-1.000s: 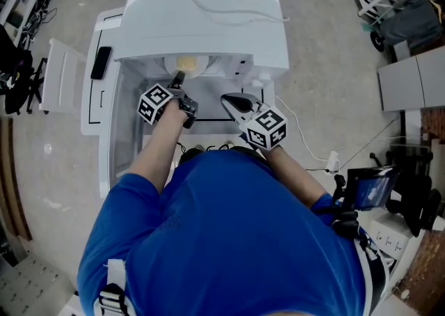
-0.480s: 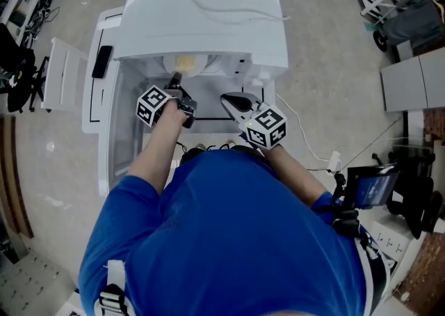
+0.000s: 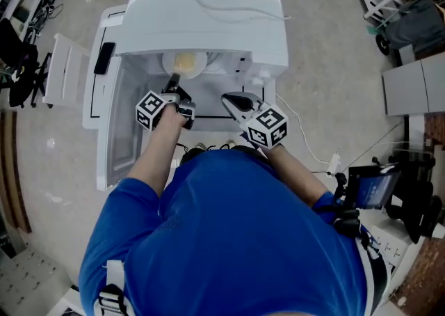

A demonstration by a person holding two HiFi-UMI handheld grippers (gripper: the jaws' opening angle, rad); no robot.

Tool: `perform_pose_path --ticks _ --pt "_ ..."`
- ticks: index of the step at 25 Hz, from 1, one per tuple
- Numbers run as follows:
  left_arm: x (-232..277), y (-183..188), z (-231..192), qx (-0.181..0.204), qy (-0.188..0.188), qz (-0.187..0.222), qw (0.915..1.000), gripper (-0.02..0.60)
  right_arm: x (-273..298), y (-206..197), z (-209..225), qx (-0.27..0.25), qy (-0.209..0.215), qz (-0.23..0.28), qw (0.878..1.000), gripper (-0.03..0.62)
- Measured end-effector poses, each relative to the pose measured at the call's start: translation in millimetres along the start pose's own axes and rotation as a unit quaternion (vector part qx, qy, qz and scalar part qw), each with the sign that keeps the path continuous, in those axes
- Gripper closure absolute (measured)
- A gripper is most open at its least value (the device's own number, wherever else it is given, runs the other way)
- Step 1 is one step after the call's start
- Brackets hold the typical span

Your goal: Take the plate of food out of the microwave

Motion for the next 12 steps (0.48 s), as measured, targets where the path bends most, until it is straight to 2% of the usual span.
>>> perform_pose_path --ticks 12 --pt "-13.6 -1.5 -1.4 -0.039 -0.041 0.019 0.9982 0.565 -3.8 -3.0 -3.0 0.0 0.003 -0.002 1.0 0.592"
Point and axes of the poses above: the fingertips, and each gripper's own axes: x forward along the fingers, z to its right, y out of its top, the point moved 2 cm from there along -x, backward along the fingers, and after that the axes turned 4 degrees about z, right-handed, at the moved point
